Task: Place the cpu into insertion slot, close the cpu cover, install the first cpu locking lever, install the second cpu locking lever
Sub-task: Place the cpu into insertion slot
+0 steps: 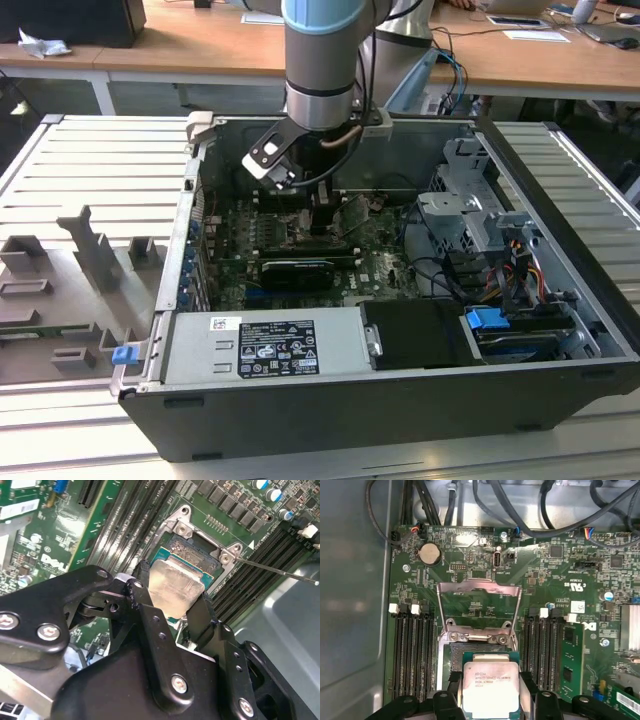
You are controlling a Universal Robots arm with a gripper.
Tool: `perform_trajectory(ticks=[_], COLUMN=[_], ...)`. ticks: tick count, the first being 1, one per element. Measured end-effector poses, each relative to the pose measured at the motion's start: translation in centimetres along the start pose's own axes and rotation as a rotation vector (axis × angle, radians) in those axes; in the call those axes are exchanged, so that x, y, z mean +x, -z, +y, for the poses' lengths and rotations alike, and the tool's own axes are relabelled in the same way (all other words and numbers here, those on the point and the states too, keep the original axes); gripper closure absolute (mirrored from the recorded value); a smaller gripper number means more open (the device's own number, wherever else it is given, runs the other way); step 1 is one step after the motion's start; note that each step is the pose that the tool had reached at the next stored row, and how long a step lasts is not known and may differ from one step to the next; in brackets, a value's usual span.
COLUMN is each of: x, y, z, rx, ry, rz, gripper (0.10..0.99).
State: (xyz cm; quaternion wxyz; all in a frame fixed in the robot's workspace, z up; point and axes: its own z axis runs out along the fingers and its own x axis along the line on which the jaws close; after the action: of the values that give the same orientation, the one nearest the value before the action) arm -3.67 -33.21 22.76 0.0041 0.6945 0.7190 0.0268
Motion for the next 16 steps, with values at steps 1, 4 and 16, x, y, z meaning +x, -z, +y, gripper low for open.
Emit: perform_trajectory(ticks=[1, 4, 16], x=[0.06, 0.24, 0.59], y=[-0.1, -0.39, -1.28], z=[-0.01, -0.03, -0.45], rx=[0.0, 0.0, -0.001], ry=[0.0, -0.001, -0.023], rz=[0.0, -0.0001, -0.001], gripper=[0.549, 0.549, 0.549])
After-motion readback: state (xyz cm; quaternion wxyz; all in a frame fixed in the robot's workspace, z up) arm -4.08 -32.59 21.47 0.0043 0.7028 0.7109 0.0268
